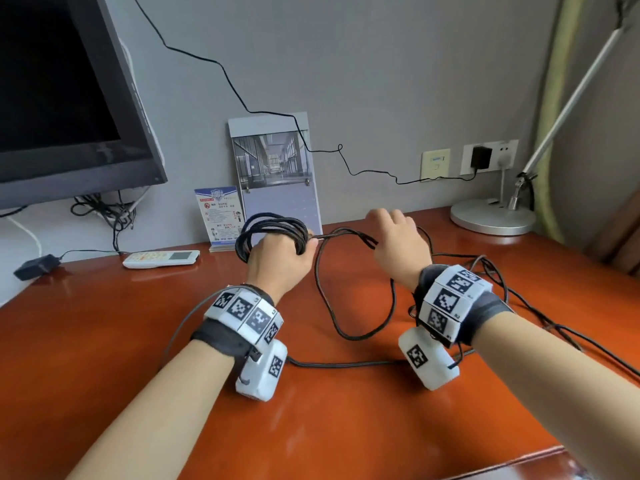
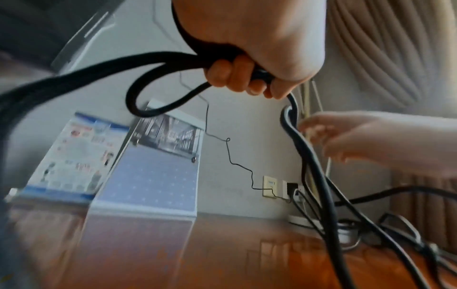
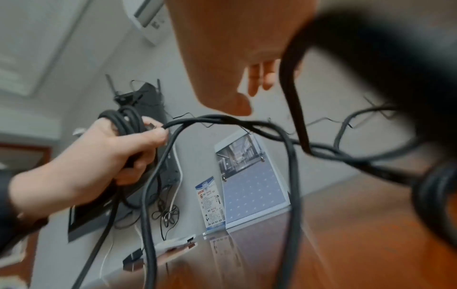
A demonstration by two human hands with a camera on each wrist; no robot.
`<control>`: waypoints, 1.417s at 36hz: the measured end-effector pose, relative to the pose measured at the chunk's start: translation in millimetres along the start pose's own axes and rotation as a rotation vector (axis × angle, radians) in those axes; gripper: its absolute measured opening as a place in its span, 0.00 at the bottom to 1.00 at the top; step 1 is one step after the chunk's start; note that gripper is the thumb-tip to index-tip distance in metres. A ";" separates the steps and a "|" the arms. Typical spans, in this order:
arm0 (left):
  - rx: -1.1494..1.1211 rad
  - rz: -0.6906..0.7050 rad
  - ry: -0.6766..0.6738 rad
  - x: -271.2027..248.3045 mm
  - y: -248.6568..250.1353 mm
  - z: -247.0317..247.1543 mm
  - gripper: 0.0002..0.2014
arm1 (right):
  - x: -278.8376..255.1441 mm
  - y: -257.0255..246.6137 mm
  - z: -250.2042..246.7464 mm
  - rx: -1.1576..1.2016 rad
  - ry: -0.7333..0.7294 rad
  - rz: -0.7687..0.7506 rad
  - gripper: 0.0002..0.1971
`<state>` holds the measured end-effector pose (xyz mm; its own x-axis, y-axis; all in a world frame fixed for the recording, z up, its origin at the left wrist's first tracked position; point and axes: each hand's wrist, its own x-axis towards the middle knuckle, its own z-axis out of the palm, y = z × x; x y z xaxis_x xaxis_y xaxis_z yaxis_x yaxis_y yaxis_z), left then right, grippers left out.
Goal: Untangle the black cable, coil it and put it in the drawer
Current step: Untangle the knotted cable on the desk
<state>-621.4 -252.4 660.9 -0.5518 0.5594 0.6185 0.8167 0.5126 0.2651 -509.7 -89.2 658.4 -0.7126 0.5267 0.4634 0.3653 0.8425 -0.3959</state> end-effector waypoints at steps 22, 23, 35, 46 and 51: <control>0.450 -0.153 0.013 -5.3 -49.4 -74.5 0.24 | 35.5 60.1 -122.1 1.563 0.128 0.531 0.13; 0.439 -0.196 0.024 -4.6 -53.5 -75.6 0.23 | 34.8 64.3 -124.6 1.530 0.011 0.482 0.16; 0.194 -0.636 0.094 -7.8 -90.7 -96.2 0.18 | 28.4 87.3 -119.5 1.615 -0.078 0.572 0.17; 0.141 -0.693 0.090 -9.4 -102.0 -86.5 0.19 | 30.4 41.4 -102.7 0.856 -0.363 0.521 0.10; 0.102 -0.736 0.066 -14.1 -106.4 -83.5 0.16 | 18.8 40.3 -91.9 0.350 -0.362 0.478 0.15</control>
<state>-686.4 -369.2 685.8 -0.9359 0.0096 0.3522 0.2189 0.7991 0.5599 -453.2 -35.0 724.1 -0.6989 0.7088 -0.0955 0.5178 0.4095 -0.7511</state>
